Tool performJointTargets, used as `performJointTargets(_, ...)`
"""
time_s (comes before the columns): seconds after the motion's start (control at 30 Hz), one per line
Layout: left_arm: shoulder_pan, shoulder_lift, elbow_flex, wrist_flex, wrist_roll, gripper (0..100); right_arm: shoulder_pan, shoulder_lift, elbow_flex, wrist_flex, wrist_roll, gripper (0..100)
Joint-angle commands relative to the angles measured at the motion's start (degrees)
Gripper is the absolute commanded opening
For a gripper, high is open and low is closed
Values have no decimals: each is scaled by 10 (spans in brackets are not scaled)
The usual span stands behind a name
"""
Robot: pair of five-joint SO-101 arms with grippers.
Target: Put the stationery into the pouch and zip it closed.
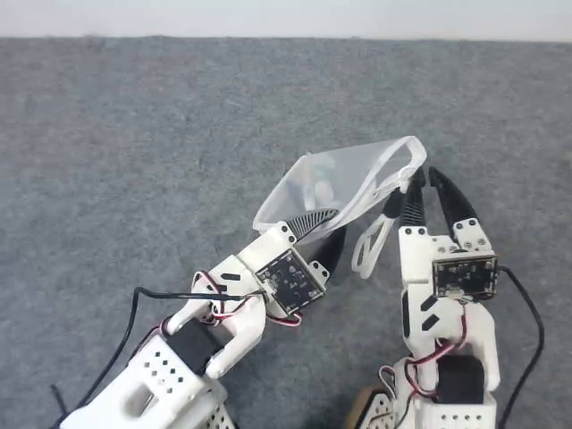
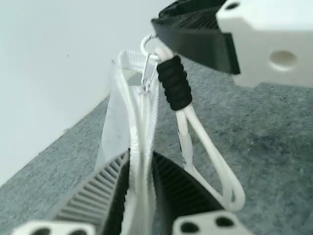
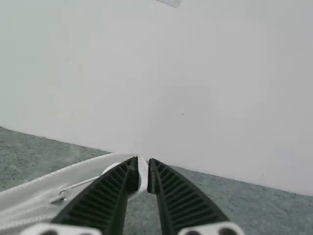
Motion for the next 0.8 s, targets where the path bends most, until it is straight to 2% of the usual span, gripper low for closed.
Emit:
performJointTargets(0.0,-11,-9,-7,18,-3,9,40,41,-13,-48,14,7)
performJointTargets(0.13,-11,-9,-9,27,-3,9,58,167,-58,-94,11,7)
performJointTargets(0.33,-12,-9,-9,27,-3,9,104,380,-186,-104,9,7)
performJointTargets(0.5,-13,-9,-9,27,-3,9,149,531,-275,-124,-25,7)
performJointTargets(0.77,-13,-9,-9,27,-3,9,182,679,-355,-125,-60,7)
